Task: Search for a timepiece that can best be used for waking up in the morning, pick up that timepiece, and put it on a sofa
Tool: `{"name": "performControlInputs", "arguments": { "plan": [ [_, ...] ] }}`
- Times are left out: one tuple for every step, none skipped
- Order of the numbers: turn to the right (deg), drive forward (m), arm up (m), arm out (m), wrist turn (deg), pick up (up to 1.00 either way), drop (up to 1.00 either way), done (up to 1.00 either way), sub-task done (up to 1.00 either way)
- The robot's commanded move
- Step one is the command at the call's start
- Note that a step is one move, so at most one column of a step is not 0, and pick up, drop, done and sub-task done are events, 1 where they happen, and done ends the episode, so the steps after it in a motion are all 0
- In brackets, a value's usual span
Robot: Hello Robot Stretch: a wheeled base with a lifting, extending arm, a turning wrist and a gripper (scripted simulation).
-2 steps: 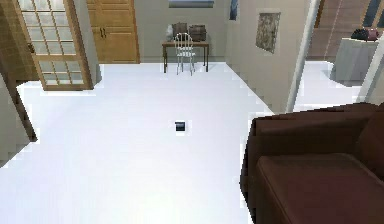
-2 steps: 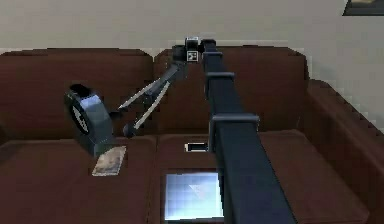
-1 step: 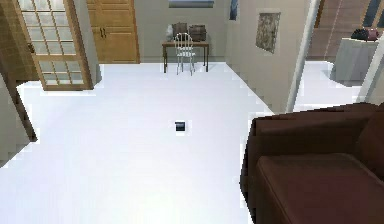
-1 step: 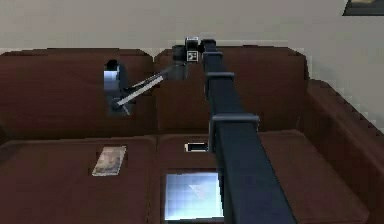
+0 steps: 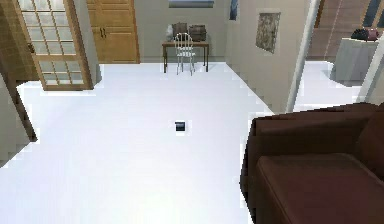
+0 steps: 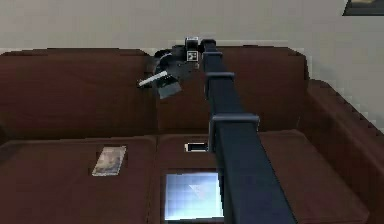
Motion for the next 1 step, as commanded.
{"name": "performControlInputs", "arguments": {
  "plan": [
    [0.0,0.00,0.00,0.00,15.0,0.00,0.00,0.00,0.00]
  ]
}}
